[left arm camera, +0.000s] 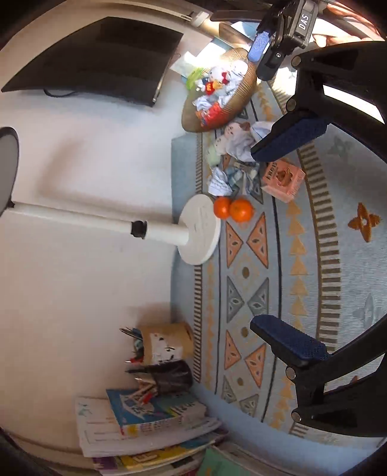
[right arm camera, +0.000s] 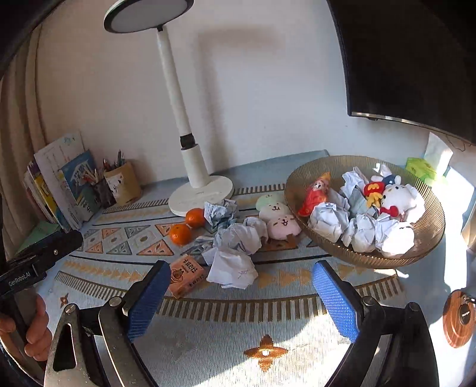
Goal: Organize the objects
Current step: 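Move both open grippers back to the remaining items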
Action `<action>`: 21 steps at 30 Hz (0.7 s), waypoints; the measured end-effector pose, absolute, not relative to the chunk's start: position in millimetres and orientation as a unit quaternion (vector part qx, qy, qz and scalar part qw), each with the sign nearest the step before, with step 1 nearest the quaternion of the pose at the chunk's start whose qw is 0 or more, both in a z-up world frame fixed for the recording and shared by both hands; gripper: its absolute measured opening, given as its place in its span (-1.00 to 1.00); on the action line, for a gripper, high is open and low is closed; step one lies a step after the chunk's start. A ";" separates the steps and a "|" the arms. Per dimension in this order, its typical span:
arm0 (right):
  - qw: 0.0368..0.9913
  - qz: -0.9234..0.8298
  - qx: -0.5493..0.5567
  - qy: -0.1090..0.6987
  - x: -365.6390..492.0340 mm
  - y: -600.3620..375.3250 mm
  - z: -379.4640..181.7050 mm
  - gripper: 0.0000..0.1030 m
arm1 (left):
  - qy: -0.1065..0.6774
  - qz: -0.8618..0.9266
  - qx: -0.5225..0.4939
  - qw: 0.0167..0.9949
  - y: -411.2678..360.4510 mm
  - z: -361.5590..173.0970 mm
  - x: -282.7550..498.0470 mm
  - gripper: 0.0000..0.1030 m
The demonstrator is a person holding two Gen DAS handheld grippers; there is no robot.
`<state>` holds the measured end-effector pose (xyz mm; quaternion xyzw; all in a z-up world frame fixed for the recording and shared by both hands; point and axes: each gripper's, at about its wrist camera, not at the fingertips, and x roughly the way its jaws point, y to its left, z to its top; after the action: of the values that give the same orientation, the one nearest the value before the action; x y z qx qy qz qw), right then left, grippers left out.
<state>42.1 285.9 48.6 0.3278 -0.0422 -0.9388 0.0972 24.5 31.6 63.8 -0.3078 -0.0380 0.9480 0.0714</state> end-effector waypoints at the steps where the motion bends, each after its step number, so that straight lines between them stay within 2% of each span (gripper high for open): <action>1: 0.096 -0.937 0.333 -0.038 38.7 284.8 39.4 0.86 | -0.042 0.942 -0.326 0.066 25.6 49.0 22.1 0.98; 7: 0.060 -0.931 0.358 -0.027 24.7 287.8 13.5 0.86 | -0.027 0.942 -0.335 0.027 16.9 9.9 15.8 0.98; 11: 0.033 -0.927 0.374 -0.014 19.6 284.5 8.3 0.96 | -0.023 0.934 -0.355 0.031 20.3 5.9 15.9 0.98; 21: 0.023 -0.929 0.368 0.010 22.1 278.3 8.8 0.99 | -0.018 0.929 -0.368 0.032 23.2 5.0 17.0 0.99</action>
<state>22.1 278.3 8.8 0.3685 0.0097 -0.9293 0.0225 17.0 23.2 5.0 -0.3683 -0.0183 0.9290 0.0323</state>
